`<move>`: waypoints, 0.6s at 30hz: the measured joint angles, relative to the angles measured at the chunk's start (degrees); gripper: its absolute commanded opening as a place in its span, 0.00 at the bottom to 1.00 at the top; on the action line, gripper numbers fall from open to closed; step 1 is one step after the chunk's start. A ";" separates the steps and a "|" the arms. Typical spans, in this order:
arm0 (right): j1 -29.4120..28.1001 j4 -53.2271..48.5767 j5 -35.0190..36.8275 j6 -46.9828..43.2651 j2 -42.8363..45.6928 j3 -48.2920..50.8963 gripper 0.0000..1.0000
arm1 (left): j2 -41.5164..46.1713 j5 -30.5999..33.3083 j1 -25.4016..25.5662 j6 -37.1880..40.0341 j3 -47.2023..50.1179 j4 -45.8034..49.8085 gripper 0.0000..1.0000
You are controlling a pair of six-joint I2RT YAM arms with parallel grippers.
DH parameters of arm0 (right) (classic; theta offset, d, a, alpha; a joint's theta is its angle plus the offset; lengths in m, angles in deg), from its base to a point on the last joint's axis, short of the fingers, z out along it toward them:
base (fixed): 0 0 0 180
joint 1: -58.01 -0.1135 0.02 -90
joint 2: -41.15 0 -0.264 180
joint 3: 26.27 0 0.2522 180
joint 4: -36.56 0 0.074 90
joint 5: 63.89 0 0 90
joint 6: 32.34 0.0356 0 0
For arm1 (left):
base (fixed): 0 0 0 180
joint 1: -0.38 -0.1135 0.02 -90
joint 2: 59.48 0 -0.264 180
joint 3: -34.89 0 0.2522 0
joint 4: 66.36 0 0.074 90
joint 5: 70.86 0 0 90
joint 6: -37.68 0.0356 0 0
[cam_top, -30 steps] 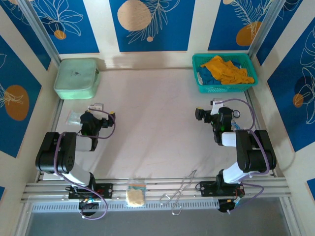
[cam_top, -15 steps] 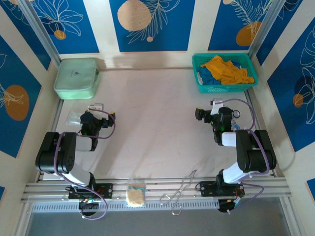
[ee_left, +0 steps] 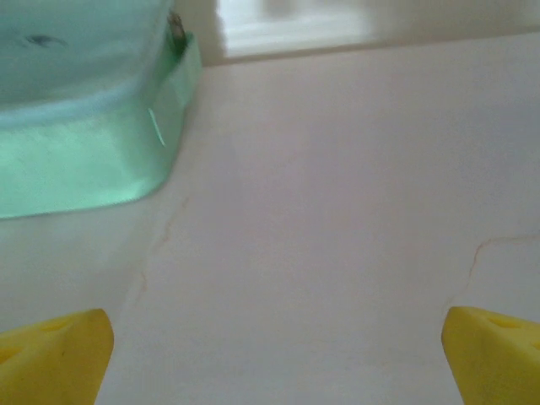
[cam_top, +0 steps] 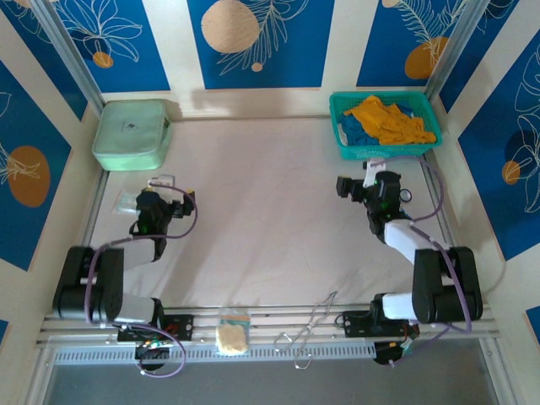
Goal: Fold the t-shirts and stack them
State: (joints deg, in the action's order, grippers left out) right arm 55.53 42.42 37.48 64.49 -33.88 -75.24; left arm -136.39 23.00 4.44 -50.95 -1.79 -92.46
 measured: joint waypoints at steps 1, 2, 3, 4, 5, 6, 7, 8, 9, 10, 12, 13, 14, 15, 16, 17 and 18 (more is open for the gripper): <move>-0.24 -4.37 0.96 0.59 1.09 -3.80 0.99 | 3.37 1.97 0.76 -1.22 -1.99 4.35 0.99; -0.37 -8.52 1.79 1.16 1.68 -7.96 0.99 | 5.95 3.48 1.22 -2.58 -4.63 8.61 0.99; -0.39 -11.04 2.34 1.55 1.84 -11.21 1.00 | 7.76 4.61 1.46 -3.85 -7.65 12.55 0.99; -0.17 -15.80 2.84 2.08 1.62 -15.98 1.00 | 9.20 5.49 1.51 -5.53 -11.41 17.27 0.99; 0.11 -18.80 3.08 2.60 1.14 -19.69 0.98 | 10.01 5.92 1.51 -6.97 -14.67 21.16 0.99; 0.57 -22.62 3.23 3.10 0.22 -24.09 0.97 | 10.51 6.36 1.51 -8.63 -18.38 25.42 1.00; 1.20 -26.51 3.23 3.72 -1.33 -29.03 0.96 | 10.80 6.54 1.51 -10.32 -22.14 29.70 0.99; 1.90 -30.29 3.21 4.22 -3.34 -34.07 0.96 | 10.93 6.32 1.51 -11.87 -25.14 33.64 0.99; 2.45 -33.03 3.23 4.72 -5.20 -37.99 0.96 | 11.04 5.90 1.51 -12.96 -26.93 36.44 1.00; 3.04 -36.02 3.21 5.07 -7.72 -42.66 0.96 | 11.26 5.14 1.62 -14.12 -28.37 39.47 1.00; 3.91 -41.57 3.10 5.25 -13.25 -51.52 0.96 | 11.96 3.58 1.79 -16.15 -29.24 44.37 0.99; 4.22 -44.22 2.99 5.20 -16.31 -55.89 0.95 | 12.39 2.71 1.88 -17.18 -29.24 47.08 1.00; 4.55 -46.64 2.93 5.20 -19.47 -60.24 0.93 | 12.70 1.90 1.90 -18.03 -29.24 49.44 0.99; 4.85 -49.16 2.75 5.11 -23.26 -64.94 0.92 | 13.00 0.92 1.99 -19.06 -29.24 51.76 1.00; 5.05 -51.47 2.54 4.76 -27.30 -69.66 0.90 | 13.25 0.11 2.12 -19.78 -29.24 53.68 0.99; 5.20 -53.27 2.54 4.50 -30.47 -73.24 0.89 | 13.51 -0.61 2.25 -20.48 -29.24 55.12 1.00; 5.27 -55.25 2.56 4.02 -34.21 -77.26 0.89 | 13.92 -1.38 2.47 -21.14 -29.24 56.76 1.00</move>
State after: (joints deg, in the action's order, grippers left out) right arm 60.80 -12.84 40.04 68.51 -68.08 -152.50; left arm -122.46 21.62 6.91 -72.09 -31.03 -35.70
